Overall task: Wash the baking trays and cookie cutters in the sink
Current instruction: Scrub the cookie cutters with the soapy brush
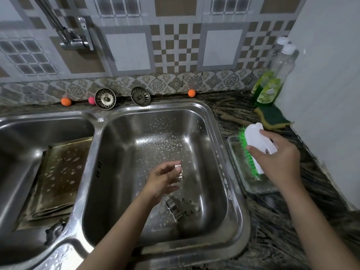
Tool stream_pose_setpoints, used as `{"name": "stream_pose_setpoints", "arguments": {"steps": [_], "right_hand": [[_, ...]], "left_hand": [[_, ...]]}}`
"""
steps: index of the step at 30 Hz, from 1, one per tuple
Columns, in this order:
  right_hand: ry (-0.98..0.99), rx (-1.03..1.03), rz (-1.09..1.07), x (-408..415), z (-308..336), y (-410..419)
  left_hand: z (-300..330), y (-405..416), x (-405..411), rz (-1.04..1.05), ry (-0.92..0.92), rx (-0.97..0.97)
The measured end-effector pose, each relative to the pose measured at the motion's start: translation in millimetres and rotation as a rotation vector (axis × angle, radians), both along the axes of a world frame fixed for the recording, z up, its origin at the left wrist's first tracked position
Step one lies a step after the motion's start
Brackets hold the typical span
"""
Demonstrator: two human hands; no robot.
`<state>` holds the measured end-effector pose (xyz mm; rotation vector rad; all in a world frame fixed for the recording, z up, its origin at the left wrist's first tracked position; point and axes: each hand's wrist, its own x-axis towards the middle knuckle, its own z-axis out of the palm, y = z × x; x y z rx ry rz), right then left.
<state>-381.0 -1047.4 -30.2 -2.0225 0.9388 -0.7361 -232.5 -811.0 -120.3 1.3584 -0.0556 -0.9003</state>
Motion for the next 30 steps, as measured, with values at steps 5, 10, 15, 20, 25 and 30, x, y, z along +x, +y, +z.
{"name": "stream_pose_setpoints", "arguments": {"steps": [5, 10, 15, 20, 25, 30], "right_hand": [[-0.046, 0.054, -0.036, 2, 12, 13], [-0.168, 0.514, 0.075, 24, 14, 62], [-0.164, 0.762, 0.028, 68, -34, 118], [-0.173, 0.835, -0.043, 105, -60, 131], [-0.113, 0.936, -0.121, 111, -81, 128], [-0.074, 0.913, -0.02, 93, -84, 150]], "left_hand": [[13, -2, -6, 0.039, 0.075, -0.096], [21, -8, -11, 0.071, 0.16, -0.213], [26, -6, -18, 0.147, 0.057, -0.286], [14, 23, -19, 0.162, -0.015, -0.113], [-1, 36, -13, 0.195, 0.047, -0.006], [0, 24, -13, 0.202, 0.042, -0.033]]}}
